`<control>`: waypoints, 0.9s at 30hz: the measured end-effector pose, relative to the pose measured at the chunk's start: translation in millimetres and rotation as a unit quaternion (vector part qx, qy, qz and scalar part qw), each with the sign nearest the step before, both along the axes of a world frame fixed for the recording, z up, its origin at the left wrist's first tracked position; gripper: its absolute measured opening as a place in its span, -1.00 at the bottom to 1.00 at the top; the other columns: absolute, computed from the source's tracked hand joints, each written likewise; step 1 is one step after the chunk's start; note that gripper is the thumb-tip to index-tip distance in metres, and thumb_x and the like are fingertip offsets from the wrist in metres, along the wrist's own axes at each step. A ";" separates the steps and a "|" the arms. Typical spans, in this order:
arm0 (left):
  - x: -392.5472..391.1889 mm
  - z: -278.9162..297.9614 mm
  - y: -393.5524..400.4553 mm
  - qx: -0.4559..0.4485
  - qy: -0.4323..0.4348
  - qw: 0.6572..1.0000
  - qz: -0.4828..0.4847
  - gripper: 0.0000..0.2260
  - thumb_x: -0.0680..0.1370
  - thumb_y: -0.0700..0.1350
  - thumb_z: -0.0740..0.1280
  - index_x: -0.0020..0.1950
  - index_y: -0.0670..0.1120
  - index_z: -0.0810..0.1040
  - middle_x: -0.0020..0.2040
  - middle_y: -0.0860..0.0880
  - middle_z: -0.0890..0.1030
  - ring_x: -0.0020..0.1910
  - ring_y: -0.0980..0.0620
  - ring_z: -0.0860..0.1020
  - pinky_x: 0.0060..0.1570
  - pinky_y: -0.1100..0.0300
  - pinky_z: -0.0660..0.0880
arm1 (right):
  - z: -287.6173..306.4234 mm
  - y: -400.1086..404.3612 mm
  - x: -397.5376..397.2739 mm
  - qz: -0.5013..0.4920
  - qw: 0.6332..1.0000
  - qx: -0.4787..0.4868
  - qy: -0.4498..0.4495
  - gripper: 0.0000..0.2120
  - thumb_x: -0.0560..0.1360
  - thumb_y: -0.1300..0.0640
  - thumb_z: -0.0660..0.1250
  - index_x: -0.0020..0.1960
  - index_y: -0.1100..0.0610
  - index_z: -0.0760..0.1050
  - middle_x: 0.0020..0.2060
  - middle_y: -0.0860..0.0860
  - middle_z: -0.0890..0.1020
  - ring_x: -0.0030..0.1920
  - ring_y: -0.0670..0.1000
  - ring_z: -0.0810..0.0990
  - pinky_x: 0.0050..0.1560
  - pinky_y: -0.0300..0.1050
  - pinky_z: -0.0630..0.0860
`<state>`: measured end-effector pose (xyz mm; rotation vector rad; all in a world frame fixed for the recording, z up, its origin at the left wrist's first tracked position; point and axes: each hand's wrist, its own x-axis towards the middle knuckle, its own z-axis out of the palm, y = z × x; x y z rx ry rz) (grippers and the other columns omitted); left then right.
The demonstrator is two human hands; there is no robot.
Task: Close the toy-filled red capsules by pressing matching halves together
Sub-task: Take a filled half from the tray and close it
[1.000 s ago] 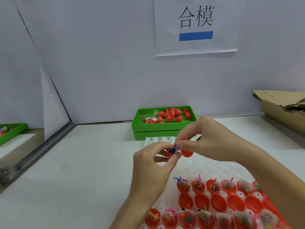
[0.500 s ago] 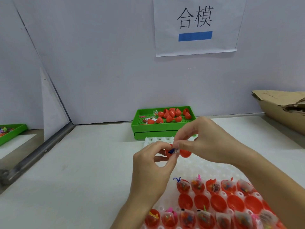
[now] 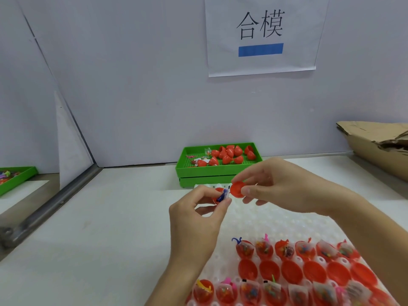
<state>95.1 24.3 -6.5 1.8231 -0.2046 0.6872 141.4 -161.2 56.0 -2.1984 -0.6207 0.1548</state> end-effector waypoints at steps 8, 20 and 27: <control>0.7 -0.5 -0.4 -0.045 0.020 0.999 -0.015 -0.88 0.42 -0.24 0.54 -0.21 -0.03 0.68 -0.21 0.12 0.69 -0.15 0.13 0.67 -0.17 0.40 0.57 | -7.2 9.5 -1.3 0.008 0.995 0.055 -0.087 -0.78 0.40 0.07 0.57 0.00 -0.13 0.66 -0.20 -0.19 0.61 -0.16 -0.11 0.66 -0.14 -0.30 0.58; 0.3 1.2 -0.7 0.005 -0.026 0.999 0.024 -0.94 0.45 -0.15 0.52 -0.13 -0.01 0.68 -0.20 0.11 0.66 -0.14 0.12 0.64 -0.20 0.45 0.53 | -9.5 16.2 -1.6 -0.015 0.989 0.134 -0.058 -0.85 0.45 0.06 0.51 0.00 0.01 0.63 -0.24 -0.07 0.73 -0.24 -0.07 0.73 -0.19 -0.25 0.63; 0.0 1.0 -0.8 -0.008 -0.014 1.000 0.017 -0.89 0.43 -0.15 0.53 -0.16 0.03 0.66 -0.21 0.15 0.65 -0.12 0.15 0.63 -0.19 0.45 0.53 | -7.1 8.8 -0.4 0.012 0.991 0.130 -0.033 -0.81 0.51 0.22 0.45 0.11 0.09 0.64 -0.19 -0.05 0.75 -0.16 -0.07 0.73 -0.13 -0.26 0.60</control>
